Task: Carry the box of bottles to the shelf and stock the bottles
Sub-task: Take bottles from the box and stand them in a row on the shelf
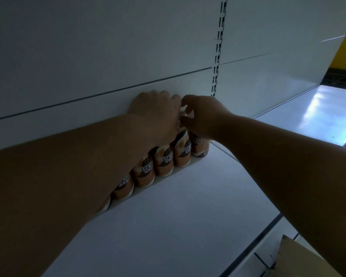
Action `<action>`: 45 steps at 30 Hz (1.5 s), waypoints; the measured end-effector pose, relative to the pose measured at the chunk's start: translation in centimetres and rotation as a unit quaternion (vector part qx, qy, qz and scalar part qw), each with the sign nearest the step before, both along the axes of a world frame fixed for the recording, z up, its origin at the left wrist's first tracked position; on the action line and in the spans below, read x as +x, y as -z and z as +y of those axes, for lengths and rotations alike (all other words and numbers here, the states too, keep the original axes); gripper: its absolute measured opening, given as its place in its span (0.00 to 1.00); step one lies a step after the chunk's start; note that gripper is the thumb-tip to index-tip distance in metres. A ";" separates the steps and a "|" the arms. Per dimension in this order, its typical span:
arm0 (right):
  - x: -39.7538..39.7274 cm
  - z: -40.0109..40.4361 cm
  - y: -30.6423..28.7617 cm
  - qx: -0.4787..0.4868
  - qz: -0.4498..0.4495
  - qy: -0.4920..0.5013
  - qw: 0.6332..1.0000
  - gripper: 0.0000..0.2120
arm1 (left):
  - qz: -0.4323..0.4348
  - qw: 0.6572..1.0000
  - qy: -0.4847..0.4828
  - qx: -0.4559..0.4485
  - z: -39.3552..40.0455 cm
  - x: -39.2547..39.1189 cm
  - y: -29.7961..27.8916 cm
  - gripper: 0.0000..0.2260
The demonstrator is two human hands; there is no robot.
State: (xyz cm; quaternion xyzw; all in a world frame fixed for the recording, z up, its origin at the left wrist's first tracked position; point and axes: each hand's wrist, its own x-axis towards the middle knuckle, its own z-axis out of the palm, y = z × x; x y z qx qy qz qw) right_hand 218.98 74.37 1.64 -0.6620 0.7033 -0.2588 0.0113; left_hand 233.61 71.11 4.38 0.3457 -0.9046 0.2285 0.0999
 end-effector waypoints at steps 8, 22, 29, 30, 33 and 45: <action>-3.6 -0.3 1.4 0.014 0.018 0.074 0.997 0.20 | -0.027 1.000 0.012 0.001 -0.7 -3.3 0.8 0.13; -3.6 -1.3 1.2 0.002 -0.018 0.019 1.000 0.15 | -0.004 1.000 0.006 -0.008 -1.5 -3.5 1.2 0.14; -4.1 -1.0 1.0 0.006 -0.055 0.008 0.998 0.14 | -0.018 0.999 -0.003 -0.039 -1.9 -3.7 1.6 0.14; -3.9 -1.1 1.1 0.000 -0.040 0.012 0.999 0.14 | -0.020 0.999 -0.003 -0.037 -1.9 -3.7 1.6 0.14; -3.4 -1.4 1.3 -0.025 -0.028 0.020 0.999 0.13 | -0.021 0.999 -0.001 -0.029 -1.7 -3.7 1.4 0.16; -3.0 -1.8 1.9 -0.034 -0.004 0.024 0.999 0.15 | -0.007 1.000 -0.001 -0.022 -1.3 -3.7 1.4 0.13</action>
